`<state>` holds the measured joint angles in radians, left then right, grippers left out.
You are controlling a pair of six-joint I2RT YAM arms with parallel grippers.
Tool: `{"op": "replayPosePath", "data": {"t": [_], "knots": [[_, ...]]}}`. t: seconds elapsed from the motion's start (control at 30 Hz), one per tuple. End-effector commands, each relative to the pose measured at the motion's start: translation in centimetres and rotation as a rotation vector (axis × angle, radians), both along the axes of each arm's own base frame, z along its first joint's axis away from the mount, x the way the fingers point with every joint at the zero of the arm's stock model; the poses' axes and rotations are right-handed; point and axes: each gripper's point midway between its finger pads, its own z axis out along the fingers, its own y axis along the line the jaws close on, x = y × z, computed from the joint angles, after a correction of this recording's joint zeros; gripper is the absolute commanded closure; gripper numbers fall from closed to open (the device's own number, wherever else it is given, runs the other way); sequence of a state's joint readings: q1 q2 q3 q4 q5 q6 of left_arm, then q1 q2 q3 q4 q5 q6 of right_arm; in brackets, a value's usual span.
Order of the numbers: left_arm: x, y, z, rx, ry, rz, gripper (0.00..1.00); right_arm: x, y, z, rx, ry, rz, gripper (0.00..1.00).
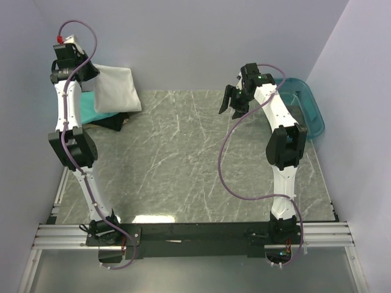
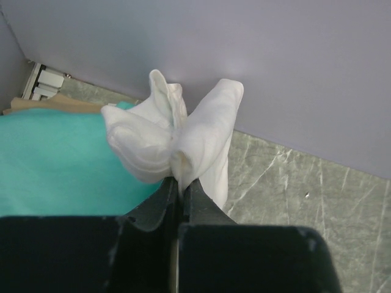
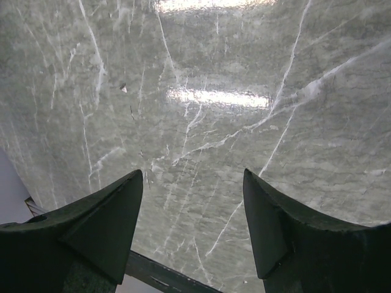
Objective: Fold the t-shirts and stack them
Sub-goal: Neatly place the folded tshirt to the corner
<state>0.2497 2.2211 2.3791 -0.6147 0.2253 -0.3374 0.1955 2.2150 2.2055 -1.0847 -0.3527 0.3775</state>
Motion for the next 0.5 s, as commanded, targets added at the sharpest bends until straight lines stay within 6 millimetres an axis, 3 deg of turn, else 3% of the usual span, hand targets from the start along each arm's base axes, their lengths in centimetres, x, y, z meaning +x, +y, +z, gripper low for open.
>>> {"op": "replayPosePath", "data": {"t": [0.0, 0.47], "knots": [[-0.9, -0.1, 10.8, -0.008, -0.270, -0.026, 1.00, 0.3, 0.1, 0.0, 0.009, -0.006, -0.008, 0.27], [-2.6, 0.6, 13.1, -0.066, -0.313, -0.052, 1.00, 0.0, 0.5, -0.7, 0.005, 0.008, 0.003, 0.27]]}}
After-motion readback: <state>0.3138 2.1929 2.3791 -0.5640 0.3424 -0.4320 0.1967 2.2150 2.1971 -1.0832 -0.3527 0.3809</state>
